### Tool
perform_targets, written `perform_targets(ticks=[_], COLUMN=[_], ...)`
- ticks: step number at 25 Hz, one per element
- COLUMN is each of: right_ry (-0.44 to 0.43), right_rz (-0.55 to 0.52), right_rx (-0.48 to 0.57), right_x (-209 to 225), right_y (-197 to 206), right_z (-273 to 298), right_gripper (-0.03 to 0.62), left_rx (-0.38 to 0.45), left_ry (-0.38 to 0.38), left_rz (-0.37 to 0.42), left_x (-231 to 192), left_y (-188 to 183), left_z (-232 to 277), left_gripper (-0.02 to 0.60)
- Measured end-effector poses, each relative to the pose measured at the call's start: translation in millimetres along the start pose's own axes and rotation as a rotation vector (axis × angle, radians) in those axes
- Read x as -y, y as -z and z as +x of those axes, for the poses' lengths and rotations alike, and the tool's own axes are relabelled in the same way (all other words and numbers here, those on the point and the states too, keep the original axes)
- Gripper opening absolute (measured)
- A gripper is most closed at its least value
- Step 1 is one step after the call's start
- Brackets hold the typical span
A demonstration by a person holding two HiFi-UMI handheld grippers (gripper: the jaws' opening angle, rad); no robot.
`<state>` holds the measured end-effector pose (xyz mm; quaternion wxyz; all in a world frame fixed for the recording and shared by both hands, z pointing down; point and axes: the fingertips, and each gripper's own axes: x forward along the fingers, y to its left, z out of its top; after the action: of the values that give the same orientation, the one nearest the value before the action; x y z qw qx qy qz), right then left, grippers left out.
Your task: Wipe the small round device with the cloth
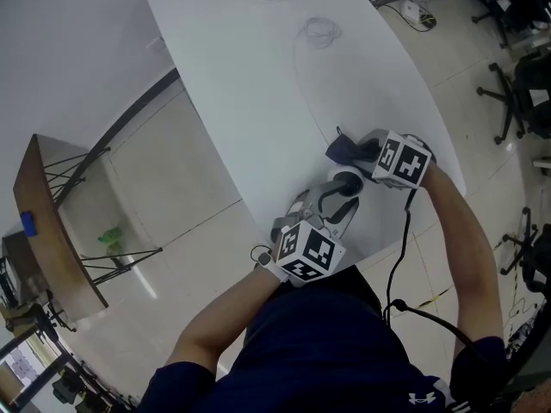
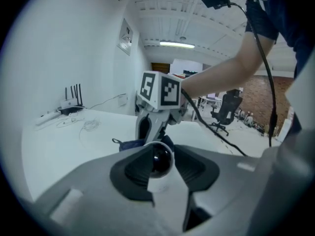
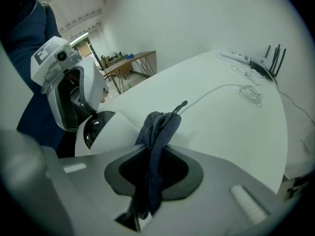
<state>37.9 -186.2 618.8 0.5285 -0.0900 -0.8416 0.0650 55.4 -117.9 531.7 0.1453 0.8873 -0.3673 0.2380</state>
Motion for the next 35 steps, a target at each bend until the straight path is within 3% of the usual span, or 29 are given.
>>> perform_targets(ticks=[6,11,15,21,25,27,30,35], right_ry=[0.053,0.165,0.252,0.320,0.320,0.323,0.336,0.408], right_rz=[0.000,0.219,0.502,0.796,1.090,1.191,1.279,1.453], right_rx=[-0.066,0.012,0.271,0.713,1.054,1.176,1.259,1.220], right_x=[4,13,9,-29,-56,-67,-74,-73], right_y=[-3,7,2,-2,-2,-4,-9,7], right_z=[19,18,-23,-107,-131,-129,-113,-74], right_gripper=[0.063,0.063,0.063,0.064,0.064,0.064,0.066,0.066], left_rx=[0.006,-0.003,0.037,0.066,0.037,0.010,-0.032,-0.069], left_ry=[-0.016,0.001,0.003,-0.049,-0.026,0.005,0.037,0.082], left_rz=[-0.024,-0.031,-0.061,-0.146,-0.103,-0.068,-0.030,-0.071], left_x=[-10,-11,-13,-46,-56,-52,-49,-48], left_y=[4,4,1,0,-6,-9,-7,-1], left_z=[-3,-4,-20,-44,-33,-21,-7,-4], left_gripper=[0.133,0.138,0.155,0.153,0.150,0.150,0.150,0.150])
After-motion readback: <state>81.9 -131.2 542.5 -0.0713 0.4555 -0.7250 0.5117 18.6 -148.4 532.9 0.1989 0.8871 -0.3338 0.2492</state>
